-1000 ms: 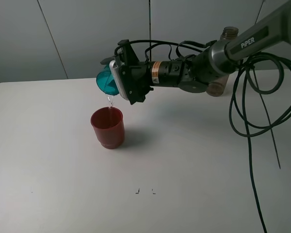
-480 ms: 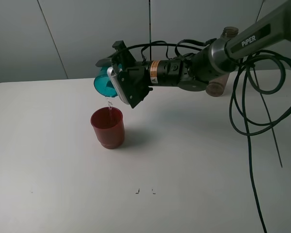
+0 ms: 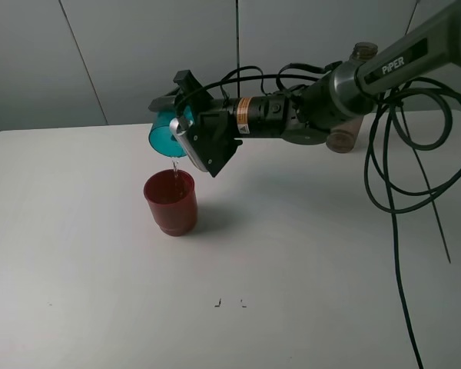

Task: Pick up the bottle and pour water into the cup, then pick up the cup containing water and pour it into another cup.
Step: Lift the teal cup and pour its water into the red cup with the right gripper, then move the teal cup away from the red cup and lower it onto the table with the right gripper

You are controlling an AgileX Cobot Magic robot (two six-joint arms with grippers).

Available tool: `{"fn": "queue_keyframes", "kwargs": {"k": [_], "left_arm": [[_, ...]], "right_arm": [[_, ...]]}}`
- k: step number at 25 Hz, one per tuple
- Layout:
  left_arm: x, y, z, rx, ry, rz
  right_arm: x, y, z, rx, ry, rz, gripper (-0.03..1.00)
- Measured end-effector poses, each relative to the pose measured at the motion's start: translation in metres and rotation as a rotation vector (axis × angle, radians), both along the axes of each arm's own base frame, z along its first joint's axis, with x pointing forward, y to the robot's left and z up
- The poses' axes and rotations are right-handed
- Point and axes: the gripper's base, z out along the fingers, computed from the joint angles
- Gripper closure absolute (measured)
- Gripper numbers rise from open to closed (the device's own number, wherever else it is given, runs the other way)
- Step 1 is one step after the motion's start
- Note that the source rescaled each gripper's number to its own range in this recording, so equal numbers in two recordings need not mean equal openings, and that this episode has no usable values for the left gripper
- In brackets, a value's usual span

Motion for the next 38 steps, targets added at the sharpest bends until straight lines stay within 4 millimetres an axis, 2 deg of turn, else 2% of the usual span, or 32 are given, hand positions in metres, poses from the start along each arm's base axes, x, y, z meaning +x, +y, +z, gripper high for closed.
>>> {"fn": "queue_keyframes", "kwargs": {"k": [15,17,22,28,32,35,38], "left_arm": [[0.0,0.0,0.0,0.0,0.0,0.0],[0.0,0.0,0.0,0.006,0.0,-0.003],[0.0,0.0,0.0,0.006,0.0,-0.003],[0.0,0.0,0.0,0.0,0.0,0.0],[0.0,0.0,0.0,0.006,0.0,-0.003],[0.0,0.0,0.0,0.006,0.0,-0.003],[0.0,0.0,0.0,0.006,0.0,-0.003]], "right_arm": [[-0.008,0.008,-0.001,-0.014,-0.007,0.038,0.93],[-0.007,0.009,-0.001,0.004,0.045,0.004,0.93],[-0.001,0.007,0.004,0.166,0.354,-0.157,0.93],[0.009,-0.007,0.032,0.504,0.907,-0.37,0.93],[0.018,-0.02,0.036,0.693,1.228,-0.472,0.93],[0.026,-0.032,0.036,0.806,1.406,-0.543,0.93],[0.034,-0.045,0.034,0.885,1.506,-0.616,0.93]]}}
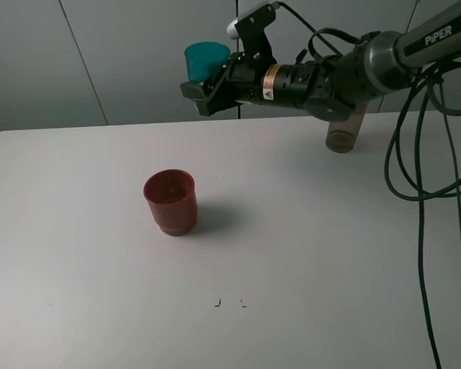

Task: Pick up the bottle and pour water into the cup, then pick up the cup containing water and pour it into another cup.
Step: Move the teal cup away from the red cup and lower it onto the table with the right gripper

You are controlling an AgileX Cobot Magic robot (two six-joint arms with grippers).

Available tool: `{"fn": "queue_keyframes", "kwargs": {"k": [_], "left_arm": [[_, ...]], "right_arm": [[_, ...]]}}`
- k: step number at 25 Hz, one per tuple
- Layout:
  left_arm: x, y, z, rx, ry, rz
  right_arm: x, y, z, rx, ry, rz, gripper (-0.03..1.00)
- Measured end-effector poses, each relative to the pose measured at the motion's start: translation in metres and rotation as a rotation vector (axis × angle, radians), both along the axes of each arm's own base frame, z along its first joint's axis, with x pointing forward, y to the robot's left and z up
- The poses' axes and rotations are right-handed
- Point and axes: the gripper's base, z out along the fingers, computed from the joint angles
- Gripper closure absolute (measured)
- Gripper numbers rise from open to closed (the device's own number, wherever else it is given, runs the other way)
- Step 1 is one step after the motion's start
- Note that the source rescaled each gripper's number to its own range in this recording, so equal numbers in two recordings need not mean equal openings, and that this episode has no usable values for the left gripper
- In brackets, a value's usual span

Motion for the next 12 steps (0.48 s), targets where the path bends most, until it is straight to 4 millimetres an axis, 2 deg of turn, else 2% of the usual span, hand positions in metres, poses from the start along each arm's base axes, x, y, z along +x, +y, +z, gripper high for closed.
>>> {"fn": "queue_keyframes", "kwargs": {"k": [6,12], "left_arm": [[0.0,0.0,0.0,0.0,0.0,0.0],[0.0,0.0,0.0,0.0,0.0,0.0]], "right_arm": [[0.013,-0.021,-0.019,-0.046,0.13,-0.155,0.93],[0.018,-0.023,-0.056,-0.027,0.156,-0.179,0.93]]}}
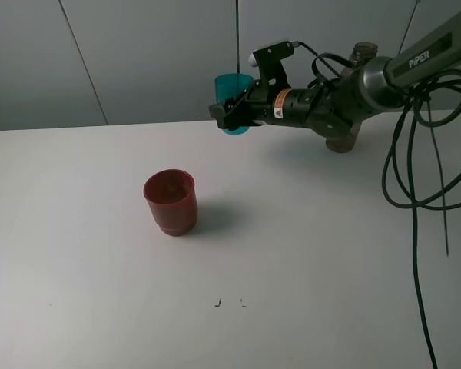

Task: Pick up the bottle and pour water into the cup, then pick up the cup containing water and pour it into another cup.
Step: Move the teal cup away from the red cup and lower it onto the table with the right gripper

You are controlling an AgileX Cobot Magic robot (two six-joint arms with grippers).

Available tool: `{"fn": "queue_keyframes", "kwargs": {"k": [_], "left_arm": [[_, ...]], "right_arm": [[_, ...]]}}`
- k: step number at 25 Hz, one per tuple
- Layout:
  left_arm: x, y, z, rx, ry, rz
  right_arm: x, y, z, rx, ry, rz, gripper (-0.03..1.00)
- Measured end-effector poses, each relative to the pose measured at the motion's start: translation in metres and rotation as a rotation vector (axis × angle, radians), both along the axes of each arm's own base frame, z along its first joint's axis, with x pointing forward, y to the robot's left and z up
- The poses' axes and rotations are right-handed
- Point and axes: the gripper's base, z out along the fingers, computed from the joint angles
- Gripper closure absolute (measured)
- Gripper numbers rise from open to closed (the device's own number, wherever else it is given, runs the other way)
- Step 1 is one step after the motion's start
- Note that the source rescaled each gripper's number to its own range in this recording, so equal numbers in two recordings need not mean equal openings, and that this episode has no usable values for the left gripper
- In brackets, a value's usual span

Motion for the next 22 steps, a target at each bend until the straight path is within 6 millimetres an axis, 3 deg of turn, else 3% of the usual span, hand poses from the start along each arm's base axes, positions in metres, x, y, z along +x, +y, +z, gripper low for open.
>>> {"fn": "queue_keyframes", "kwargs": {"k": [4,11,18,22], "left_arm": [[0.0,0.0,0.0,0.0,0.0,0.0],[0.0,0.0,0.0,0.0,0.0,0.0],[0.0,0.0,0.0,0.0,0.0,0.0],[0.0,0.0,0.0,0.0,0.0,0.0]], "right_arm": [[0.002,0.0,-0.021,0.022,-0.051,-0.007,0.93],[0.001,-0.004,-0.056,-0.085,-0.107,0.014,0.93],[0.0,-0.006,-0.076,-0.115,-0.131,0.013,0.93],[0.0,-0.006,-0.078,-0.113,-0.133,0.015,0.93]]}}
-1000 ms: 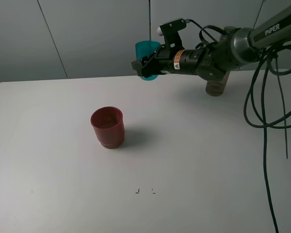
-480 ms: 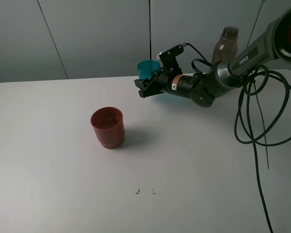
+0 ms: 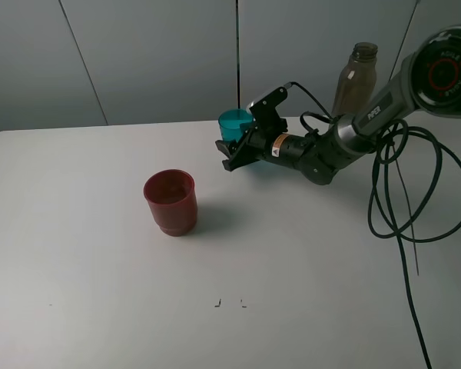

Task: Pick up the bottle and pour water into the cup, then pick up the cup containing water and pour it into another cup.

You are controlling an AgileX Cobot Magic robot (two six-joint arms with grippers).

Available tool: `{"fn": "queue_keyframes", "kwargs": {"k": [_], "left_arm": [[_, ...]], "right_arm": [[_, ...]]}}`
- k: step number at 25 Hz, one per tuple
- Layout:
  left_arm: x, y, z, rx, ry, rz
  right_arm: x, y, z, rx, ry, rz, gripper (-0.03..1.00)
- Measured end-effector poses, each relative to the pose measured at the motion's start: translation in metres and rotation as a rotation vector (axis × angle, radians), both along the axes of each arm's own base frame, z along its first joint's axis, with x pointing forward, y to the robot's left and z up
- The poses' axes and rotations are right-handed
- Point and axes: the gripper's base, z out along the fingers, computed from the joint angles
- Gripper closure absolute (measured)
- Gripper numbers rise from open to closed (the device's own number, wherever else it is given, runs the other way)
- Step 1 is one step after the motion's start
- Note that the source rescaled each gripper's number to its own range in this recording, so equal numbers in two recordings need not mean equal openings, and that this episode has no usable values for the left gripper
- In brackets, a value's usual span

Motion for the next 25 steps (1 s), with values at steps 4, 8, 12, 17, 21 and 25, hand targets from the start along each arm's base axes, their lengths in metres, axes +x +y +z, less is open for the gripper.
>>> {"fn": "queue_keyframes", "kwargs": {"k": [4,8,12,17,21,25], "left_arm": [[0.0,0.0,0.0,0.0,0.0,0.0],[0.0,0.0,0.0,0.0,0.0,0.0],[0.0,0.0,0.0,0.0,0.0,0.0],[0.0,0.0,0.0,0.0,0.0,0.0],[0.0,0.0,0.0,0.0,0.0,0.0],[0.0,0.0,0.0,0.0,0.0,0.0]], "right_arm": [[0.0,0.0,0.0,-0.001,0.002,-0.002,0.93],[0.0,0.0,0.0,-0.001,0.002,-0.002,0.91],[0.0,-0.001,-0.002,-0.002,0.023,-0.011,0.13],[0.0,-0.003,0.0,-0.038,0.093,-0.042,-0.02],[-0.001,-0.006,0.015,-0.067,0.145,-0.068,-0.03],[-0.019,-0.017,0.023,-0.102,0.235,-0.108,-0.03]]}}
